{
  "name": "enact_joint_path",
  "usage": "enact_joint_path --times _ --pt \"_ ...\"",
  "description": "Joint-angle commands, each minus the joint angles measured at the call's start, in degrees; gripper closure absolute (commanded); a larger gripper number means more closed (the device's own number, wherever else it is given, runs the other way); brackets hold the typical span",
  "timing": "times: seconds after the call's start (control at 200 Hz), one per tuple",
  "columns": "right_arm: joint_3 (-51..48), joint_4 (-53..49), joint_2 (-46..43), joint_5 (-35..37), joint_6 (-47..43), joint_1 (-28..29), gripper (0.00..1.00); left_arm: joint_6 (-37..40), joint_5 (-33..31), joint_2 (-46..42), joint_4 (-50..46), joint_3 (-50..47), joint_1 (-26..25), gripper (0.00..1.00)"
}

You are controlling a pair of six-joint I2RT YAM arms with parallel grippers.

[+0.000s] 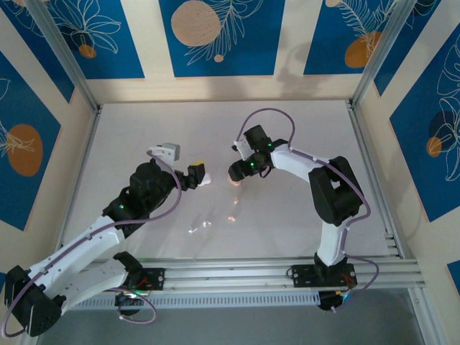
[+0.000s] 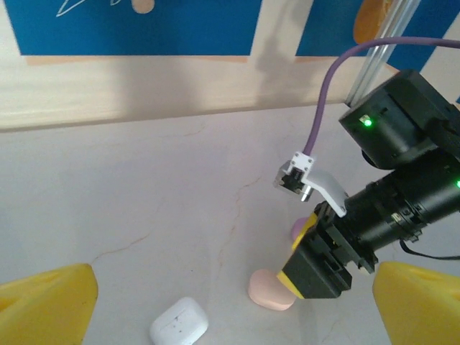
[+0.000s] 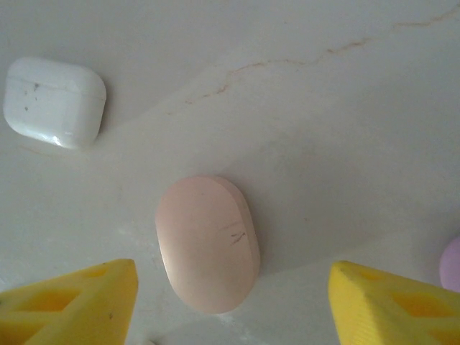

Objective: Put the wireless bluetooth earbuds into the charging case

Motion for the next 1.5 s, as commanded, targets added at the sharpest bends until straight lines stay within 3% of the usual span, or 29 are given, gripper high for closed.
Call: enact_joint_path --times 0.0,0.535,0.88,1.01,1.216,1.366,1.491 --pt "2.5 -1.6 1.3 2.7 -4.9 1.0 0.25 -3.2 1.9 -1.0 -1.2 -0.6 1.6 0.02" --pt "6.0 -5.4 6.6 2.7 -8.4 3.3 0.26 -4.8 3.8 -1.6 -2.3 -0.3 3.7 0.00" --pt "8.2 -8.1 10.2 3.3 -9.4 4.4 0.37 -5.0 4.8 -1.6 -2.8 0.3 3.9 0.00" --pt "7.6 -7.6 9.4 4.3 -9.7 4.6 0.48 -5.4 4.5 -1.5 -3.3 0.6 4.2 0.00" --pt "4.3 -4.9 3.6 2.8 -7.8 4.5 0.64 -6.6 3.6 -1.0 -3.3 1.2 4.6 0.00" --pt "-1.3 -0.4 -5.4 -0.8 -4.8 3.7 0.66 -7.4 4.3 -0.7 -0.7 0.8 4.6 0.00" --pt "-8.2 6.5 -16.8 -8.1 -3.2 2.4 0.66 -9.8 8.3 -0.1 3.4 -0.3 5.2 0.00"
